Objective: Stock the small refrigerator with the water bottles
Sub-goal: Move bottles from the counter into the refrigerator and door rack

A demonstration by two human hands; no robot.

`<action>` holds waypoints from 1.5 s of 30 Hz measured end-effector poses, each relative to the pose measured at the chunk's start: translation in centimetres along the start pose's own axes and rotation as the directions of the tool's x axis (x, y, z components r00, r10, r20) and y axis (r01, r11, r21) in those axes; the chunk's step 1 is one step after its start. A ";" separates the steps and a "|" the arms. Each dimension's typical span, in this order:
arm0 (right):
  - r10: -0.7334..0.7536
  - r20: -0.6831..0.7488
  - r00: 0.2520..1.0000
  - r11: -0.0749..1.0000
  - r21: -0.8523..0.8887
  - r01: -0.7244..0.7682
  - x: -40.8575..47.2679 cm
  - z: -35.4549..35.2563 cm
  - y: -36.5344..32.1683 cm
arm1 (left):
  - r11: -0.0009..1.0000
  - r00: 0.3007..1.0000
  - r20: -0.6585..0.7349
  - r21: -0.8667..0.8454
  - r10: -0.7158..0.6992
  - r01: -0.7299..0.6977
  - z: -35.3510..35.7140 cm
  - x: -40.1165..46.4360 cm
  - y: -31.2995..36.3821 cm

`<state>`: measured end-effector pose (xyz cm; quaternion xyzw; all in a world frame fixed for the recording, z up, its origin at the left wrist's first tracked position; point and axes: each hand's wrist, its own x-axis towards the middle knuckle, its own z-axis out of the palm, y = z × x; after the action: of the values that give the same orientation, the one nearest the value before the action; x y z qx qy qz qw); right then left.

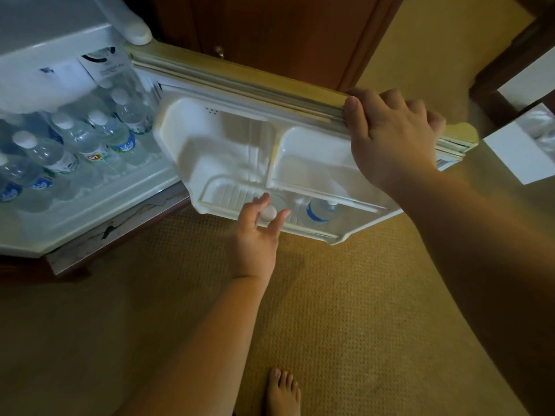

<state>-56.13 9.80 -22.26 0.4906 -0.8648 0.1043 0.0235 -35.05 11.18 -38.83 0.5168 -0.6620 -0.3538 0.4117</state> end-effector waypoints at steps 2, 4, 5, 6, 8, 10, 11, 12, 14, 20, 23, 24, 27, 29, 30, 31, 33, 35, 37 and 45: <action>-0.001 -0.009 1.000 1.000 0.001 0.001 -0.1 0.2 0.0 | 1.000 1.000 0.024 0.006 0.010 -0.010 1.0 -0.5 0.1; 0.001 -0.018 1.000 1.000 0.002 -0.001 -0.3 0.2 0.0 | 1.000 0.999 0.051 0.010 -0.002 0.002 1.8 -1.1 0.3; 0.004 -0.023 1.000 1.000 0.003 -0.004 -0.5 0.2 -0.1 | 1.000 0.998 0.064 0.024 -0.020 0.019 2.0 -1.3 0.5; 0.007 -0.028 1.000 1.000 0.001 -0.007 -0.6 0.2 -0.1 | 0.998 0.996 0.079 0.057 -0.039 0.034 2.4 -1.4 0.6; 0.014 -0.034 0.999 1.000 -0.004 -0.014 -0.9 0.3 -0.2 | 0.990 0.994 0.097 0.140 -0.048 0.035 3.1 -1.4 0.6; 0.021 -0.037 0.999 1.000 0.003 -0.020 -1.2 0.3 -0.4 | 0.986 0.993 0.092 0.153 -0.080 0.065 3.5 -1.2 0.9; 0.024 -0.037 0.999 1.000 0.005 -0.024 -1.3 0.3 -0.4 | 0.985 0.992 0.086 0.156 -0.094 0.080 3.6 -0.8 1.1; 0.028 -0.037 0.999 1.000 0.004 -0.028 -1.3 0.4 -0.4 | 0.983 0.992 0.080 0.162 -0.100 0.086 3.7 -0.4 1.3; 0.029 -0.037 0.999 1.000 0.010 -0.028 -1.4 0.4 -0.4 | 0.979 0.989 0.083 0.172 -0.126 0.110 4.0 0.5 1.6; 0.021 -0.019 1.000 0.999 0.026 -0.020 -0.9 0.3 -0.3 | 0.967 0.960 0.189 0.187 -0.207 0.172 4.5 1.6 1.4; 0.022 -0.013 1.000 0.999 0.026 -0.022 -0.9 0.2 -0.3 | 0.966 0.955 0.221 0.207 -0.199 0.154 5.0 2.1 1.1; 0.023 -0.014 1.000 0.999 0.026 -0.023 -0.9 0.2 -0.3 | 0.967 0.952 0.237 0.208 -0.194 0.146 5.2 2.3 1.1; 0.020 -0.020 1.000 1.000 0.024 -0.020 -0.9 0.4 -0.3 | 0.970 0.930 0.290 0.156 -0.225 0.186 5.0 2.8 1.5; 0.020 -0.020 1.000 0.999 0.025 -0.019 -0.8 0.4 -0.2 | 0.969 0.931 0.278 0.148 -0.234 0.199 4.7 2.9 1.6; 0.020 -0.020 1.000 1.000 0.024 -0.019 -0.8 0.4 -0.1 | 0.967 0.934 0.268 0.158 -0.238 0.201 4.6 2.9 1.6; 0.020 -0.020 1.000 1.000 0.024 -0.019 -0.8 0.3 0.0 | 0.963 0.935 0.254 0.169 -0.248 0.210 4.5 3.0 1.7; 0.021 -0.018 1.000 0.999 0.031 -0.020 -0.7 0.4 -0.1 | 0.956 0.934 0.238 0.189 -0.267 0.225 4.4 3.3 1.5; 0.021 -0.017 1.000 0.999 0.032 -0.020 -0.7 0.4 -0.1 | 0.954 0.933 0.244 0.204 -0.266 0.219 4.3 3.6 1.3; 0.023 -0.014 1.000 0.999 0.031 -0.022 -0.7 0.3 -0.2 | 0.953 0.932 0.248 0.215 -0.264 0.213 4.2 3.6 1.4; 0.025 -0.003 1.000 0.999 0.037 -0.025 -0.7 0.1 -0.2 | 0.955 0.914 0.302 0.203 -0.272 0.217 4.3 3.6 2.4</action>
<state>-55.60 10.32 -22.41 0.4798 -0.8688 0.1213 0.0146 -40.39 8.40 -37.77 0.5622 -0.6780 -0.4271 0.2043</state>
